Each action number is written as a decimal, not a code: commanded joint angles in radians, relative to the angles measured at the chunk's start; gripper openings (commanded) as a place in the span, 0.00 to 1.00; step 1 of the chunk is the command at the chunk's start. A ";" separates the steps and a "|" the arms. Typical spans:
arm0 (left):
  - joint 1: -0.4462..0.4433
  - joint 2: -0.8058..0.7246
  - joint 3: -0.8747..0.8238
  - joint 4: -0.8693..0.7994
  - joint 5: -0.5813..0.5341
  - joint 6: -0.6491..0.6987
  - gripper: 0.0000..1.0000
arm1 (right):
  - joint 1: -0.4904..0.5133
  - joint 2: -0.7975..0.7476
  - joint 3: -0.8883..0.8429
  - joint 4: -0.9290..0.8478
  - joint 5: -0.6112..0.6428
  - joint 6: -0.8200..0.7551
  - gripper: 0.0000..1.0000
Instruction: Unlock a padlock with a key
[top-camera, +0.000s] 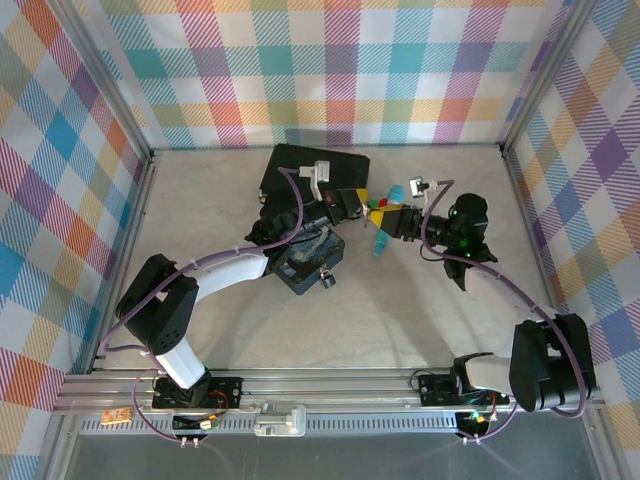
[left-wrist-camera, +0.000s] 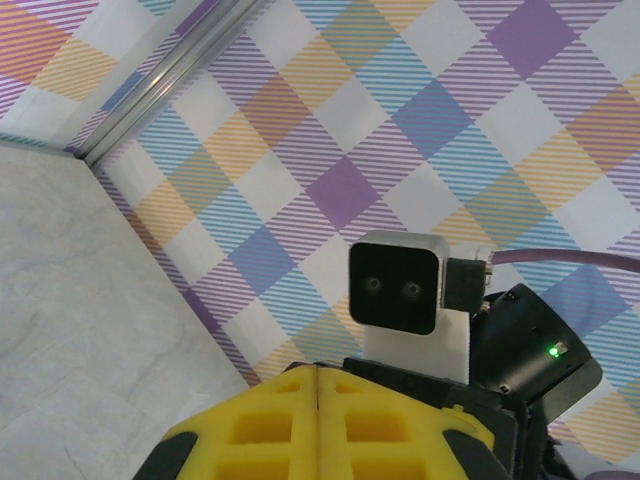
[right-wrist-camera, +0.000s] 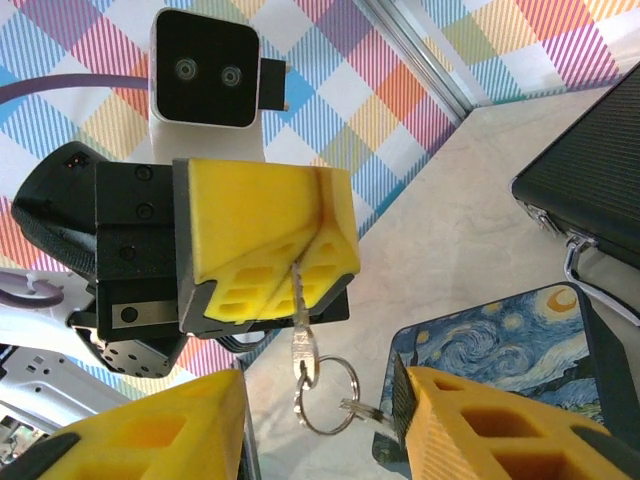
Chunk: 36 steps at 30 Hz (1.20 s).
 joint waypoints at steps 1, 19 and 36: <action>0.004 -0.020 -0.009 0.087 -0.002 -0.017 0.00 | 0.018 0.016 -0.001 0.112 -0.021 0.041 0.44; -0.010 -0.003 -0.035 0.147 -0.041 -0.050 0.00 | 0.062 0.058 0.001 0.188 -0.009 0.075 0.20; -0.018 0.013 -0.065 0.200 -0.053 -0.078 0.00 | 0.069 0.113 0.006 0.305 0.010 0.146 0.24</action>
